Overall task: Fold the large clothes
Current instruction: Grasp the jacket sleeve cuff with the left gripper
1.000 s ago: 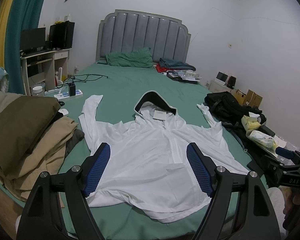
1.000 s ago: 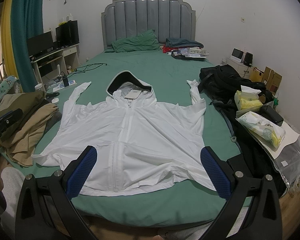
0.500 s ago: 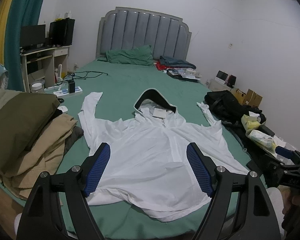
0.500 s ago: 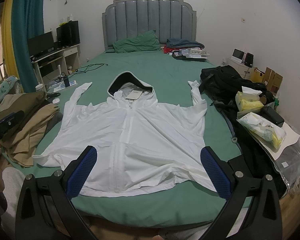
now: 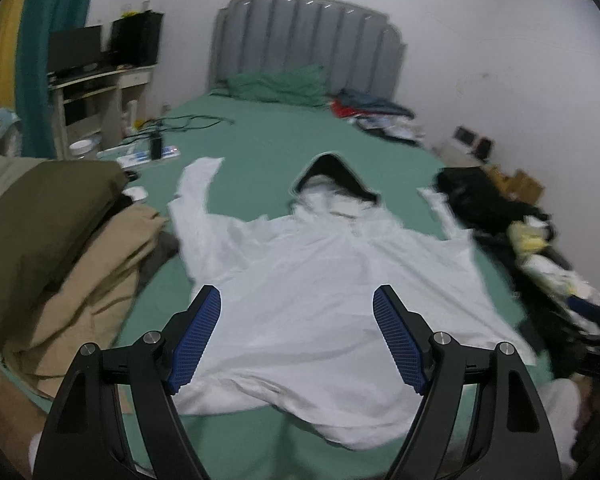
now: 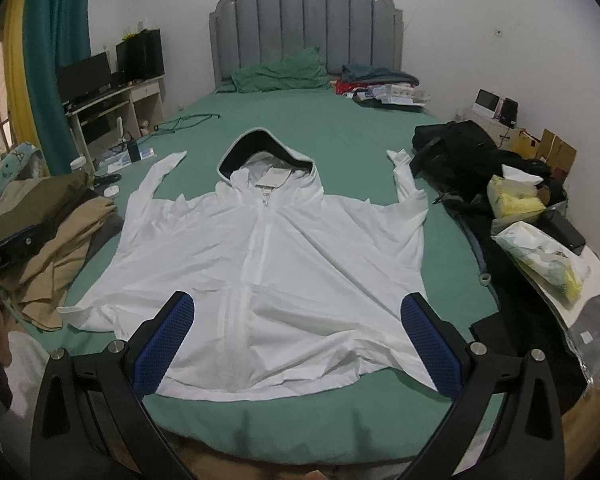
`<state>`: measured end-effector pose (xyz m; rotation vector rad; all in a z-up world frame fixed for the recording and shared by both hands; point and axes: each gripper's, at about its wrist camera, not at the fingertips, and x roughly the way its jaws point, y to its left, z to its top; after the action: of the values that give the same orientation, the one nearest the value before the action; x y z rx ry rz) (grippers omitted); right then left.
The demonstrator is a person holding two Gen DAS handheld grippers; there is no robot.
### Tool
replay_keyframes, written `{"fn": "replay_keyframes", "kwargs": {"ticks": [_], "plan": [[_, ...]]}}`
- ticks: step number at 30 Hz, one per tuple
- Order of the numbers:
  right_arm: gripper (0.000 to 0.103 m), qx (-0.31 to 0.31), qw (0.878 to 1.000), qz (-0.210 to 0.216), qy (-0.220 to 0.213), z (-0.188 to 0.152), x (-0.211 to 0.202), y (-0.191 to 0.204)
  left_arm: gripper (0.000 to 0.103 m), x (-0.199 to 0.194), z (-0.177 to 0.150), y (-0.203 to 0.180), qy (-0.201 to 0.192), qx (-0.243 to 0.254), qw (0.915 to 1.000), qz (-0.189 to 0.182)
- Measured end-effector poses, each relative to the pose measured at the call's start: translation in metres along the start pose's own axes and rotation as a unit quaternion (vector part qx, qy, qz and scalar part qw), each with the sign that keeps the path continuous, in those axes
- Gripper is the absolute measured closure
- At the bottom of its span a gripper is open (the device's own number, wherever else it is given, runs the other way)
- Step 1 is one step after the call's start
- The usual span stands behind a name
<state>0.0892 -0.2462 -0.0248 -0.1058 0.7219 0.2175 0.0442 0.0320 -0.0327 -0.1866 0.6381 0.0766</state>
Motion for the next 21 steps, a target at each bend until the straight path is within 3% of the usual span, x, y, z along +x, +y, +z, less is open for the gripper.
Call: {"fn": "replay_keyframes", "kwargs": {"ticks": [11, 13, 18, 21], "plan": [[0.001, -0.037, 0.999, 0.010, 0.026, 0.023, 0.094, -0.005, 0.023, 0.126, 0.042, 0.066, 0.071, -0.048, 0.9953, 0.046], [0.001, -0.045, 0.998, 0.010, 0.031, 0.029, 0.113, -0.006, 0.030, 0.157, 0.053, 0.077, 0.089, -0.050, 0.9930, 0.060], [0.001, -0.073, 0.996, 0.012, 0.045, 0.052, 0.160, -0.010, 0.033, 0.226, 0.077, 0.104, 0.128, -0.068, 0.9872, 0.066], [0.001, -0.089, 0.995, 0.016, 0.052, 0.070, 0.189, -0.011, 0.045, 0.264, 0.090, 0.113, 0.148, -0.061, 0.9844, 0.073]]}}
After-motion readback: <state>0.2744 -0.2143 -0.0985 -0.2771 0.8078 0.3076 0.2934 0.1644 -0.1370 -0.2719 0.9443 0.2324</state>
